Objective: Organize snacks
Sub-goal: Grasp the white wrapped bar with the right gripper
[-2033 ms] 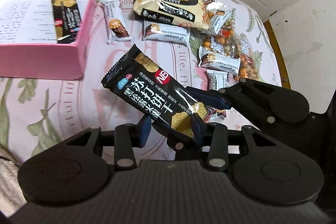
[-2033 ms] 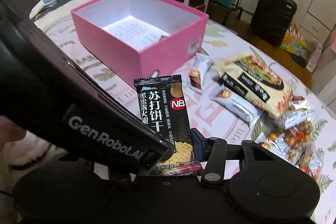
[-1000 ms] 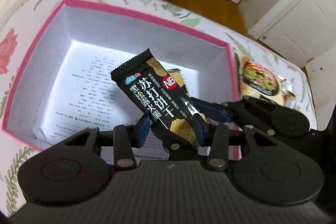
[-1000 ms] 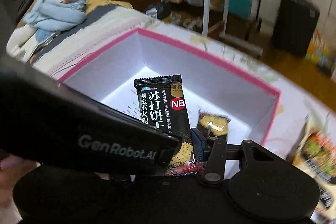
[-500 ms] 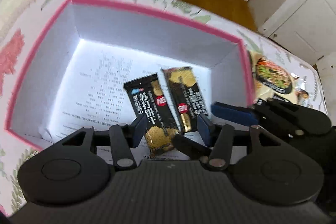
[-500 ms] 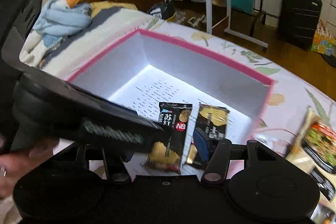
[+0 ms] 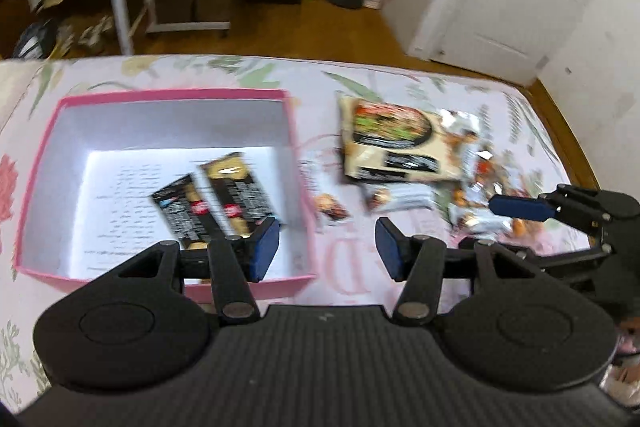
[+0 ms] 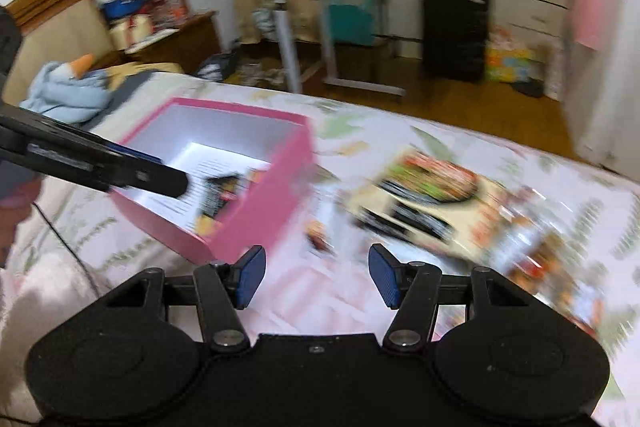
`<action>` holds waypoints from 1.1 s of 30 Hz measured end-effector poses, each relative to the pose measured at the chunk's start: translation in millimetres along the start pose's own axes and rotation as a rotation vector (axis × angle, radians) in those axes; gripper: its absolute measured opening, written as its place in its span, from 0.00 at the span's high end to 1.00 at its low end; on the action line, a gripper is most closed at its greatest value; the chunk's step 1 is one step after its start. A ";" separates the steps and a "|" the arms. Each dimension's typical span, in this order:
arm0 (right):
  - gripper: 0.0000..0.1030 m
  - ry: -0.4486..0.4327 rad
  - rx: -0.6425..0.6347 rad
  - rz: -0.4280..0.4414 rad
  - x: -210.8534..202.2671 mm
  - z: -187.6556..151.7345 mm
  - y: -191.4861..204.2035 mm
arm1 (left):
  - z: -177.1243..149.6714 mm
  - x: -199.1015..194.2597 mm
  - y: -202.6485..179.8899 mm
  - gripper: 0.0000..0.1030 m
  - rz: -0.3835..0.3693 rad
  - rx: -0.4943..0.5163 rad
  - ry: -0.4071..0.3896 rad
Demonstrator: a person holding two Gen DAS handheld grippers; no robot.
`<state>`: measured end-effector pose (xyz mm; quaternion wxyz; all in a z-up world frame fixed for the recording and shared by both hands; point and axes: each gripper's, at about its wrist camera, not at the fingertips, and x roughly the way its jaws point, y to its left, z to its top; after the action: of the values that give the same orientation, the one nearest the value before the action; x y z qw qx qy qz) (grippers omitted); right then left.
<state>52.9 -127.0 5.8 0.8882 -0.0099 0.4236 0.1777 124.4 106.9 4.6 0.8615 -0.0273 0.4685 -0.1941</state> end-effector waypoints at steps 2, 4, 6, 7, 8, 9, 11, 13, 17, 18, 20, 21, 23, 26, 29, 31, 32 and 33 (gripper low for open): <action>0.39 0.013 0.021 -0.054 -7.2 -16.4 -15.7 | -2.6 5.1 -18.6 0.49 -0.007 0.037 0.008; 0.39 0.028 0.036 -0.101 -11.8 -33.6 -29.7 | -4.7 13.6 -37.5 0.49 -0.011 0.079 0.021; 0.39 0.041 0.058 -0.138 -11.4 -48.6 -41.6 | -6.6 25.9 -52.7 0.49 -0.016 0.106 0.040; 0.39 0.049 0.072 -0.148 -11.8 -56.2 -48.1 | -7.5 33.4 -60.3 0.49 -0.022 0.121 0.049; 0.39 0.058 0.089 -0.157 -10.5 -62.9 -54.1 | -8.1 41.2 -67.6 0.49 -0.024 0.136 0.058; 0.39 0.065 0.104 -0.163 -9.9 -69.1 -59.4 | -8.4 48.1 -73.8 0.49 -0.025 0.153 0.063; 0.39 0.074 0.138 -0.169 -6.3 -81.0 -70.9 | -8.6 64.9 -88.3 0.49 -0.022 0.191 0.072; 0.39 0.082 0.168 -0.171 -1.2 -91.2 -81.1 | -7.2 82.7 -101.2 0.49 -0.030 0.229 0.089; 0.39 0.088 0.222 -0.160 9.1 -106.2 -95.7 | -4.9 120.9 -118.6 0.49 -0.054 0.245 0.136; 0.39 0.088 0.234 -0.150 12.1 -109.4 -97.6 | -4.7 128.8 -122.5 0.49 -0.067 0.242 0.145; 0.39 0.089 0.245 -0.134 18.9 -113.8 -100.4 | -4.7 142.3 -131.4 0.49 -0.096 0.242 0.148; 0.39 0.092 0.244 -0.132 22.6 -116.2 -100.9 | -5.1 148.3 -137.6 0.49 -0.119 0.250 0.146; 0.39 0.090 0.236 -0.124 30.8 -120.6 -102.0 | -5.6 158.8 -150.7 0.49 -0.162 0.276 0.153; 0.40 0.097 0.236 -0.117 45.3 -127.2 -104.4 | -7.2 174.7 -171.5 0.49 -0.224 0.342 0.169; 0.41 0.091 0.215 -0.141 54.4 -132.7 -103.7 | -9.6 190.4 -191.9 0.49 -0.247 0.436 0.173; 0.55 0.069 0.192 -0.142 52.2 -134.4 -100.0 | -13.1 201.2 -204.2 0.49 -0.241 0.518 0.173; 0.60 0.063 0.184 -0.137 50.1 -135.0 -98.5 | -14.6 206.3 -209.4 0.49 -0.233 0.554 0.174; 0.67 0.059 0.180 -0.128 47.5 -135.7 -97.2 | -16.8 211.6 -214.9 0.49 -0.224 0.593 0.174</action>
<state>10.2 -226.3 -130.0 0.8822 0.0375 0.4622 0.0814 147.0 -165.4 -124.1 0.7617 0.1901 0.4576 -0.4175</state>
